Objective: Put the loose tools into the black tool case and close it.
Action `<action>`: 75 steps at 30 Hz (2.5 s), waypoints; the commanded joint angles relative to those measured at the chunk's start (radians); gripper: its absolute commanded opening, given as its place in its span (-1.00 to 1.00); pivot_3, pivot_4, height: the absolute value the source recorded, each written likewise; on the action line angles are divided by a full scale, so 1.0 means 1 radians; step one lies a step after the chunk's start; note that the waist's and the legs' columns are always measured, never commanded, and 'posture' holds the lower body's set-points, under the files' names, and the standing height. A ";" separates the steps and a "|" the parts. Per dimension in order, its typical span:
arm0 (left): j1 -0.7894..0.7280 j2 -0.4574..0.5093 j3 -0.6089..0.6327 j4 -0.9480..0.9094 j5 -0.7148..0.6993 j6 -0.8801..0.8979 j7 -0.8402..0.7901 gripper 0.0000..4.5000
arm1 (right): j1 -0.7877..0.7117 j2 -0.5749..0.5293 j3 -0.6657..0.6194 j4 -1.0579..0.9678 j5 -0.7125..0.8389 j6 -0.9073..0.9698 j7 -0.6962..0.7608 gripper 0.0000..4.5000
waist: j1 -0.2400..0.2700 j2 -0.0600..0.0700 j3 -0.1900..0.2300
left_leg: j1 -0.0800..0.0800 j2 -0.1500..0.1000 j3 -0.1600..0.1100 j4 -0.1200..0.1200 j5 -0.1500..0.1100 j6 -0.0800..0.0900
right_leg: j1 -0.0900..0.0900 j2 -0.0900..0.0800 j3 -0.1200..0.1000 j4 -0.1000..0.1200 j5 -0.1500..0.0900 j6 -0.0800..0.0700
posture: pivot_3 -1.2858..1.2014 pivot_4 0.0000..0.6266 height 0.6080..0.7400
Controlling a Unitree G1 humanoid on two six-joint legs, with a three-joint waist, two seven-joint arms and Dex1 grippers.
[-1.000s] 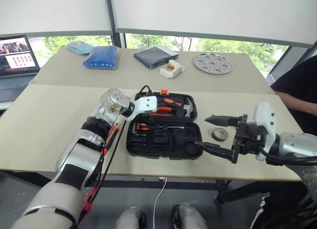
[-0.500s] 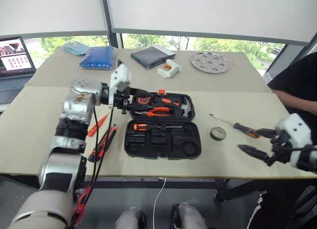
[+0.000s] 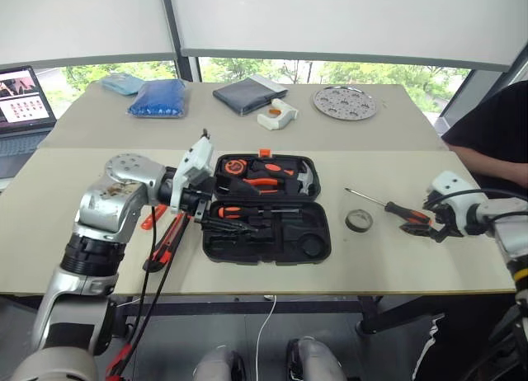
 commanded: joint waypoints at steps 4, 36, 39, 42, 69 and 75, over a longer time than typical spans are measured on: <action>0.011 0.060 0.021 -0.031 -0.006 -0.031 0.013 1.00 | -0.079 0.024 -0.036 0.109 -0.015 -0.044 0.043 -0.07 | 0.000 0.000 0.000 | 0.000 0.000 0.000 0.000 0.000 0.000 | 0.000 -0.001 0.000 0.000 0.000 0.001 | 0.03 -0.52 0.67; 0.049 0.166 0.026 0.039 0.043 -0.112 0.030 1.00 | -0.140 0.303 0.268 -0.509 -0.101 -0.081 0.184 -0.55 | -0.007 0.005 0.002 | -0.007 0.000 0.002 0.002 0.002 -0.005 | -0.016 0.001 0.001 0.015 -0.004 -0.005 | 0.03 -0.52 0.67; 0.045 0.168 0.028 0.046 0.044 -0.116 0.032 1.00 | -0.139 0.319 0.268 -0.486 -0.118 -0.089 0.177 -0.55 | -0.005 0.005 0.002 | -0.007 0.000 0.002 0.002 0.003 -0.006 | -0.016 0.001 0.001 0.015 -0.004 -0.005 | 0.03 -0.52 0.67; 0.042 0.167 0.029 0.053 0.047 -0.122 0.034 1.00 | -0.140 0.336 0.259 -0.494 -0.116 -0.072 0.177 -0.33 | -0.005 0.005 0.002 | -0.007 0.000 0.002 0.002 0.003 -0.006 | -0.016 0.001 0.002 0.015 -0.004 -0.005 | 0.03 -0.52 0.67; -0.028 0.123 -0.001 0.147 0.087 -0.188 0.027 1.00 | -0.156 0.413 0.155 -0.570 0.013 0.160 0.147 -0.57 | -0.003 0.005 0.002 | -0.007 0.000 0.002 0.002 0.003 -0.006 | -0.016 0.002 0.001 0.015 -0.004 -0.006 | 0.03 -0.52 0.67; -0.032 0.125 -0.001 0.147 0.089 -0.183 0.028 1.00 | -0.164 0.442 0.152 -0.510 0.004 0.154 0.113 -0.99 | -0.003 0.005 0.002 | -0.007 0.000 0.002 0.002 0.003 -0.006 | -0.016 0.002 0.001 0.015 -0.004 -0.006 | 0.03 -0.52 0.67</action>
